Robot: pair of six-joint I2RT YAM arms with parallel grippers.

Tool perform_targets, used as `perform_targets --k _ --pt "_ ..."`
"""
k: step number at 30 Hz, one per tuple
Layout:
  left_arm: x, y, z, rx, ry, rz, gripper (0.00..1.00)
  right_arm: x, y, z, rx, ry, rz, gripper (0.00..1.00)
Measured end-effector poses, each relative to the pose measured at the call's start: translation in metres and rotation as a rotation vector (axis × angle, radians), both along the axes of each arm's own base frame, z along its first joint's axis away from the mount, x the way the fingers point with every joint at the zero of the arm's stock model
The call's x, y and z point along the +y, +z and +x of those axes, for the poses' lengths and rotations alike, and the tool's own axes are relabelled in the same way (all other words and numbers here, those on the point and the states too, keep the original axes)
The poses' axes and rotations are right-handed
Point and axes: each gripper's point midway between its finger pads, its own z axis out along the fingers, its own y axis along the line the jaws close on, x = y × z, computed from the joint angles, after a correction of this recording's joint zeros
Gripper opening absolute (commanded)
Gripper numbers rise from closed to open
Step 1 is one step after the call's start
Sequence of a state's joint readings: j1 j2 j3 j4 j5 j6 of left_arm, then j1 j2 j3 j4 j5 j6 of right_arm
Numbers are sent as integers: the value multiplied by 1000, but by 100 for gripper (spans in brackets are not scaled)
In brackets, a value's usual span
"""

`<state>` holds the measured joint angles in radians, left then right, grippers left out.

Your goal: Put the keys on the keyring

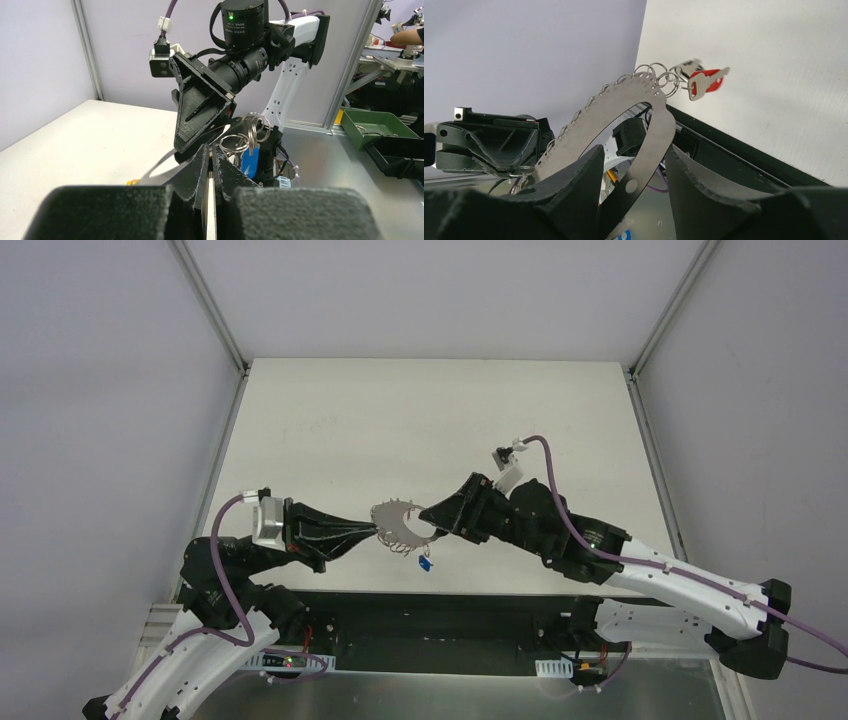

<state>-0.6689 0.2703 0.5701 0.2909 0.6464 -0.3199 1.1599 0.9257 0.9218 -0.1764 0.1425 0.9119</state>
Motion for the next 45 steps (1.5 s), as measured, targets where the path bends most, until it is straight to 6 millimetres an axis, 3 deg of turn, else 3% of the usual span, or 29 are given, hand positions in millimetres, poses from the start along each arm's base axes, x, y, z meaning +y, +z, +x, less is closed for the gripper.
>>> perform_targets --k 23,31,37,45 --pt "-2 -9 2 35 0 28 0 -9 2 -1 -66 18 -44 56" --pt "-2 -8 3 32 1 28 0 7 24 -9 -220 168 -92 52" --pt "-3 -7 4 34 1 30 0 19 19 -18 -369 331 -171 50" --pt "-3 -8 4 39 3 32 0 16 14 -18 -456 391 -255 52"
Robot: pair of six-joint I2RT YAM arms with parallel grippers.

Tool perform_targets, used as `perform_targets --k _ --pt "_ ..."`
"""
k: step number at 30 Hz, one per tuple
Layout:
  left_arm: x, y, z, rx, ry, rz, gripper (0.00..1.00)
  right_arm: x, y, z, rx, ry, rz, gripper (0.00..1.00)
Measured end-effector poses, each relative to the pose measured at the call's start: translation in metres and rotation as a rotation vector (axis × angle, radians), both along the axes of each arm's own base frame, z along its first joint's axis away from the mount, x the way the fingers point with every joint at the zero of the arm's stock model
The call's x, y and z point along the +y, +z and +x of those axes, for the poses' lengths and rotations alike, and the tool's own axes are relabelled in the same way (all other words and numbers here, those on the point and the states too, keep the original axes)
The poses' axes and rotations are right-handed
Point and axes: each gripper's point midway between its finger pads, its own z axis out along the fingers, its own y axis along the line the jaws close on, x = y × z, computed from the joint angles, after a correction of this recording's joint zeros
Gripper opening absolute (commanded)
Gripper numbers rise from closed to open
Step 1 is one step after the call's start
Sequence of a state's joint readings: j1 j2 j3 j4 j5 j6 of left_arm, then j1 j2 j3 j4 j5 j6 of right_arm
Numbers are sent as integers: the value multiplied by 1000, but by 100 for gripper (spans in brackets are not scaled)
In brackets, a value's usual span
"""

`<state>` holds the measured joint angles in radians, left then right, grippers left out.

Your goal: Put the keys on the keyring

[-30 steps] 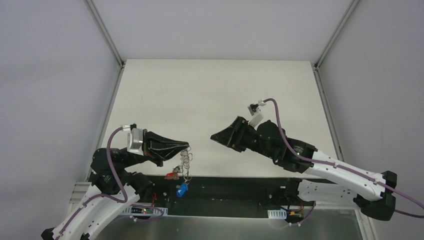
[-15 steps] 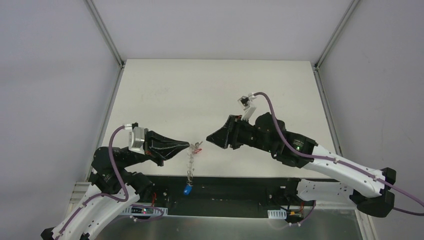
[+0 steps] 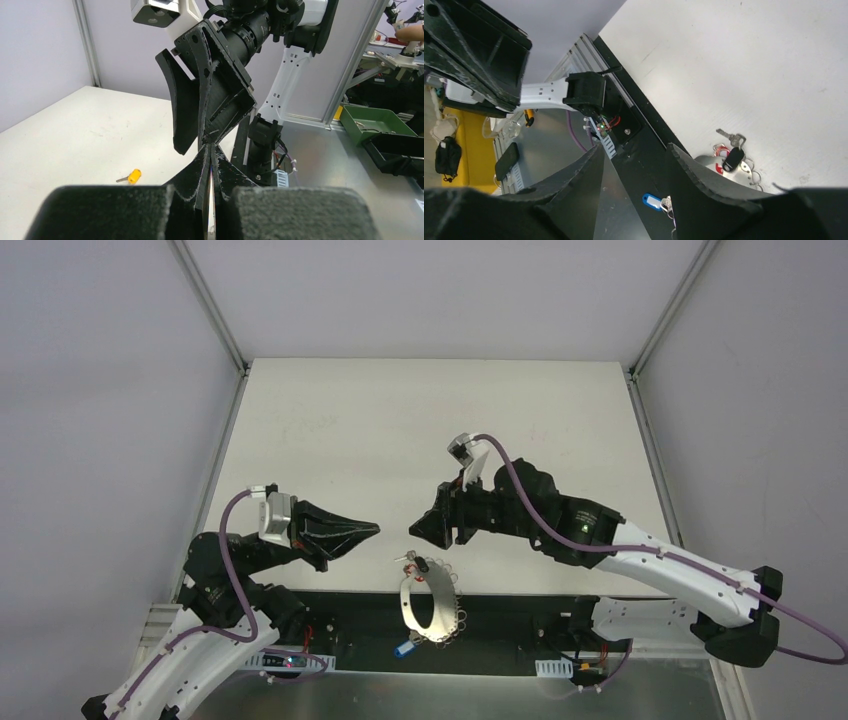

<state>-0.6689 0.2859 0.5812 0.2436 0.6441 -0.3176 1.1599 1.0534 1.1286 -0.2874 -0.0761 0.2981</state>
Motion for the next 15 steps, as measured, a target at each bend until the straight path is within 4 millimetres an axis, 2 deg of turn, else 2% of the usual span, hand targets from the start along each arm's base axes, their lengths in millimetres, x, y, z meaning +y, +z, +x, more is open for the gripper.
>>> perform_targets --k 6,10,15 --pt "0 -9 5 46 23 24 0 -8 -23 1 19 -15 -82 53" --pt "0 -16 6 89 26 53 2 -20 -53 -2 44 -28 -154 53" --pt "-1 -30 13 163 50 100 23 -41 -99 -16 93 -6 -274 54"
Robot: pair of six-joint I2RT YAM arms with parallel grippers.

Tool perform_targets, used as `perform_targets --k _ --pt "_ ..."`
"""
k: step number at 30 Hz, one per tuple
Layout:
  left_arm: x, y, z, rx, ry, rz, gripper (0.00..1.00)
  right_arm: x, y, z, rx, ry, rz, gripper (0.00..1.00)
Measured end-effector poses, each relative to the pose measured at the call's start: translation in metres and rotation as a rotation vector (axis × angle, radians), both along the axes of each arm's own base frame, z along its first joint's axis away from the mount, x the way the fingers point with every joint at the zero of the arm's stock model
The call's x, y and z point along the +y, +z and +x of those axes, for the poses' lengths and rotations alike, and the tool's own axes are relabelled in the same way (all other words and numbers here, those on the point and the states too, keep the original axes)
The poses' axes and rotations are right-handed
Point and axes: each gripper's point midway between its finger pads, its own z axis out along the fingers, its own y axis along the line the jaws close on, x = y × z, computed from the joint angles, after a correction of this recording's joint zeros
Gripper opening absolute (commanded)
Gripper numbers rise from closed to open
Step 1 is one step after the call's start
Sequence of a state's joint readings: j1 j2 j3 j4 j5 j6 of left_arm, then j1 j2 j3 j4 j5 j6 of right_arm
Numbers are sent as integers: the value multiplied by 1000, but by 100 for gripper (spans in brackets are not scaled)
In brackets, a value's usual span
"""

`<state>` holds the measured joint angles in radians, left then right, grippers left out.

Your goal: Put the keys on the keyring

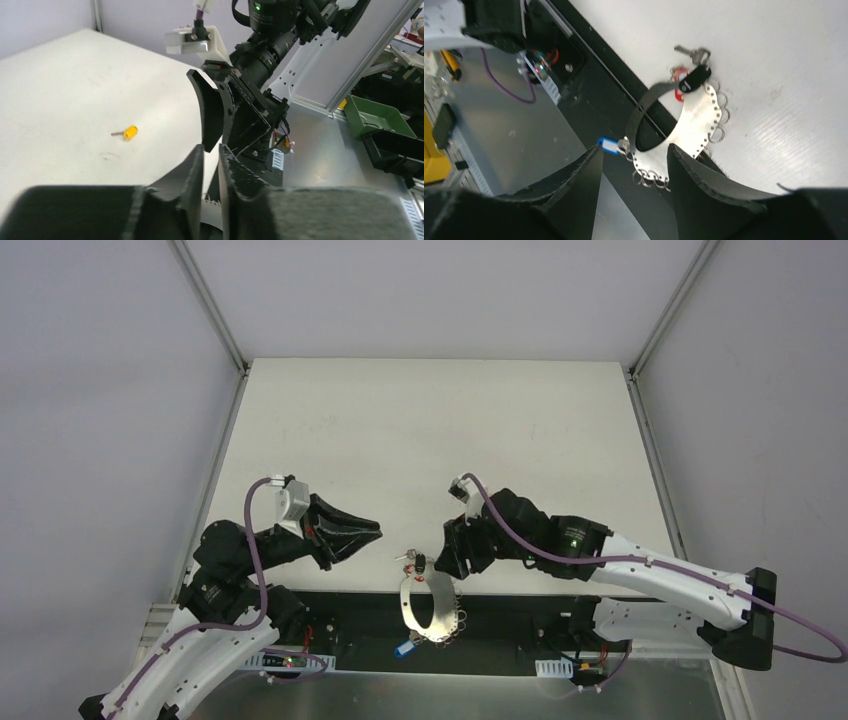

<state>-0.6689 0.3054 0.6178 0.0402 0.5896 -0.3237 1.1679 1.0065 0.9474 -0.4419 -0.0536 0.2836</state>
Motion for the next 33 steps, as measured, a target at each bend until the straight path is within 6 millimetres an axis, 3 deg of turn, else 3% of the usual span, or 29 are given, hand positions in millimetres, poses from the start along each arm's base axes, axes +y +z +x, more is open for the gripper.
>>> perform_targets --k 9,16,20,25,33 --pt "6 -23 7 110 59 86 57 -19 -67 -60 33 185 -168 56" --pt "11 -36 7 145 86 145 69 -21 -106 -96 -90 366 -238 61" --pt "15 -44 9 158 108 172 75 -20 -121 -98 -180 423 -268 62" --pt "20 -50 9 165 131 189 78 -15 -125 -95 -295 477 -284 66" --pt "28 -49 5 140 153 184 79 -17 -139 -113 -580 686 -377 69"
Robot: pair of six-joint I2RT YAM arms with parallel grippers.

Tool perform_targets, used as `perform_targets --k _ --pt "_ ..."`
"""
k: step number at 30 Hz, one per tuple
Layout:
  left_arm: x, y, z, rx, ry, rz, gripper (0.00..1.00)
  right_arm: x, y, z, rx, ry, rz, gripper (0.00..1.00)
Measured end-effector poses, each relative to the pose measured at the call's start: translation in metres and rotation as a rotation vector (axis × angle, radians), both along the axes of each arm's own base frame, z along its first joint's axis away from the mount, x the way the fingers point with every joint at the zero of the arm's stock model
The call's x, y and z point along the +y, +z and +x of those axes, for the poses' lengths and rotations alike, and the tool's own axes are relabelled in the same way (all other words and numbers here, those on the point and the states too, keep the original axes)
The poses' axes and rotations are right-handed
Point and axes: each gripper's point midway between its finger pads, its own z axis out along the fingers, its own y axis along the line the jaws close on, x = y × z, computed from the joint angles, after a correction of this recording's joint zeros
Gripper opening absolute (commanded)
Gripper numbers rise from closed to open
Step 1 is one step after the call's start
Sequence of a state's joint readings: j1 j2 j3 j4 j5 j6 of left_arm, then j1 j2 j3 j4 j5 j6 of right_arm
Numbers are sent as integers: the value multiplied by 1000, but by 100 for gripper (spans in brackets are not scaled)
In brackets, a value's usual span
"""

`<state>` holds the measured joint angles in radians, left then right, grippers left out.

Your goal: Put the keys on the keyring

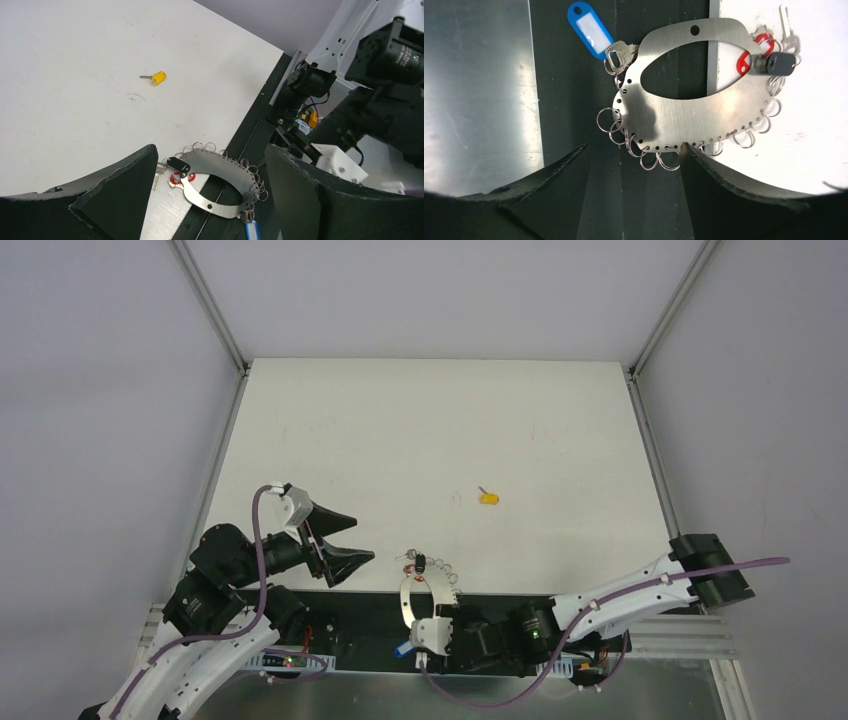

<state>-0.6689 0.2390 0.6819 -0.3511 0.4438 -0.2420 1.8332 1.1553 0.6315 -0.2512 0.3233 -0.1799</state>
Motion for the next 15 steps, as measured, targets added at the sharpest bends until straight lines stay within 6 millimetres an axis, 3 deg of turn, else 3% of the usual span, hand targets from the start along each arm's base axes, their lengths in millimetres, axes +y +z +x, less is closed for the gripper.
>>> perform_targets --k 9,15 --pt "4 -5 -1 8 17 12 79 2 -3 -9 -389 198 -75 69" --pt "7 -6 1 8 35 13 79 5 2 -18 -553 305 -104 64"
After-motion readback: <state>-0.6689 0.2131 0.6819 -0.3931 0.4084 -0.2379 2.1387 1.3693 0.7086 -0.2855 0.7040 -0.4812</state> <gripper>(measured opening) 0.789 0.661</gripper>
